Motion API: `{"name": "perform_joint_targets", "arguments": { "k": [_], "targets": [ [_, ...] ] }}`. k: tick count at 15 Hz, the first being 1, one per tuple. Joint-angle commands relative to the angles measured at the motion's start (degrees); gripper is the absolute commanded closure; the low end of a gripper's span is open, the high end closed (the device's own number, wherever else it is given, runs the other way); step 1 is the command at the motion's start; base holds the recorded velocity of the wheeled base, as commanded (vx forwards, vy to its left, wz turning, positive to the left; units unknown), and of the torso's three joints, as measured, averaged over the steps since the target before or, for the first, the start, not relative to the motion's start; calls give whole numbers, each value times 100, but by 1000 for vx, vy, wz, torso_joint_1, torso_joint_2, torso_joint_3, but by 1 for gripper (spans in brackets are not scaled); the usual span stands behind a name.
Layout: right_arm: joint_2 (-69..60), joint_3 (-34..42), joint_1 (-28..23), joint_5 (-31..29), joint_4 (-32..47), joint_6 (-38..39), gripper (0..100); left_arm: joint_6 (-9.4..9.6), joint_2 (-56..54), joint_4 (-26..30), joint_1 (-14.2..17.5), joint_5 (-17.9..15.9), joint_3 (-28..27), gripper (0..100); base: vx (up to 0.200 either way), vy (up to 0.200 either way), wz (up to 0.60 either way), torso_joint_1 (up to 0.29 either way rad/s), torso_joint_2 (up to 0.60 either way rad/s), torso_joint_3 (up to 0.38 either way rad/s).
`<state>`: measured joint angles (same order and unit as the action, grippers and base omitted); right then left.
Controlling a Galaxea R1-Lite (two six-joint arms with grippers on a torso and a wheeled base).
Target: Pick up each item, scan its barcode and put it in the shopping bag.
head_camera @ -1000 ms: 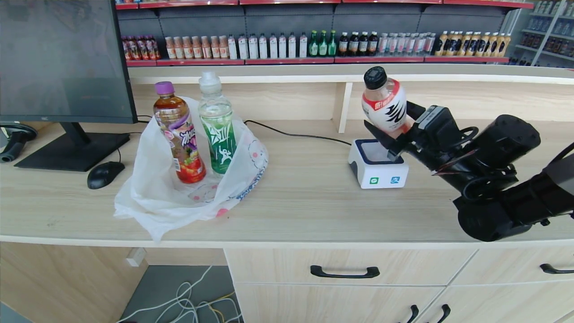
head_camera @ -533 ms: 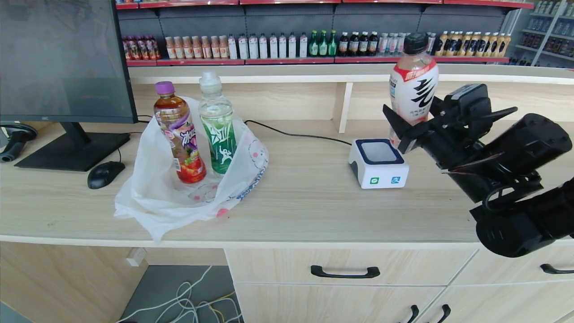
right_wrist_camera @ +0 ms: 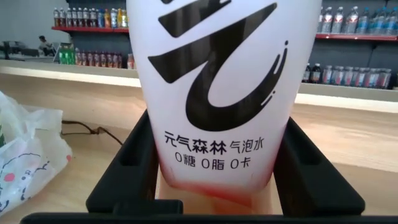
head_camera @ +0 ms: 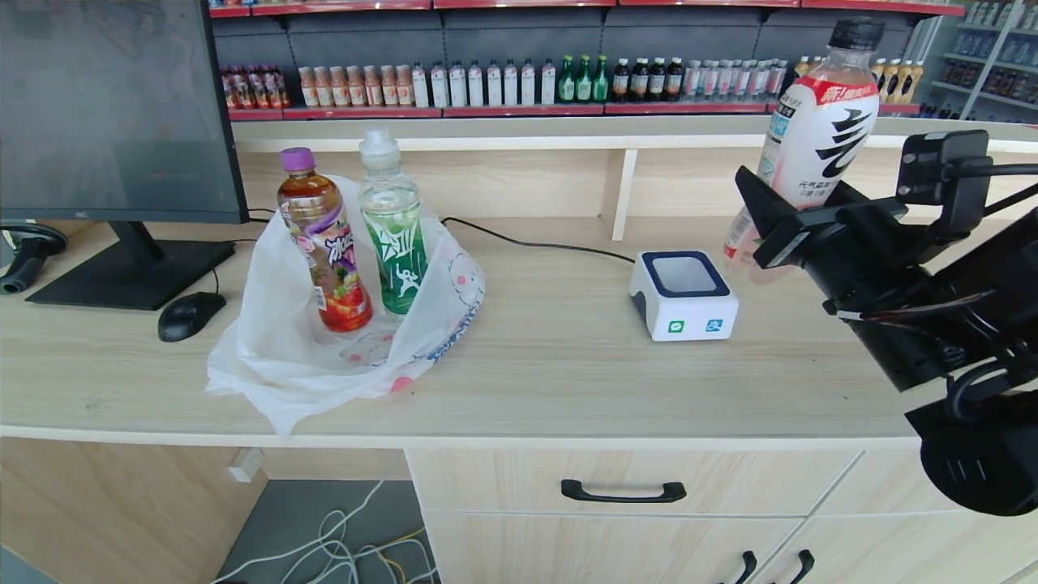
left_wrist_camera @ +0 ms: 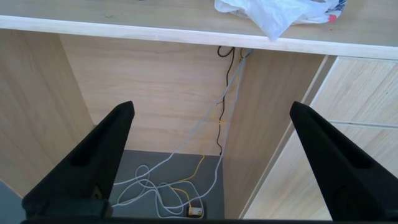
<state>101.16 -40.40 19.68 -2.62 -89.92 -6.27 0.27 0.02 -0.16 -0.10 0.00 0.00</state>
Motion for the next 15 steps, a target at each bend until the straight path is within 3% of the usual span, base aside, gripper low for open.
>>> {"name": "perform_joint_targets", "arguments": {
  "k": [1, 7, 12, 15],
  "targets": [
    [-61, 173, 54, -2, -8, 47, 100, 0, -2, -2, 1, 0, 0, 0, -200, 0, 0, 2, 2, 2],
    [-52, 6, 203, -28, -8, 337, 100, -18, -2, -11, 1, 0, 0, 0, -200, 0, 0, -4, 3, 2],
    [-184, 384, 318, -28, -8, 706, 100, -18, -2, -11, 1, 0, 0, 0, 0, 0, 0, 0, 0, 0],
    [-272, 393, 318, -28, -8, 758, 100, -18, -2, -11, 1, 0, 0, 0, 0, 200, 0, 9, 1, -2]
  ]
}}
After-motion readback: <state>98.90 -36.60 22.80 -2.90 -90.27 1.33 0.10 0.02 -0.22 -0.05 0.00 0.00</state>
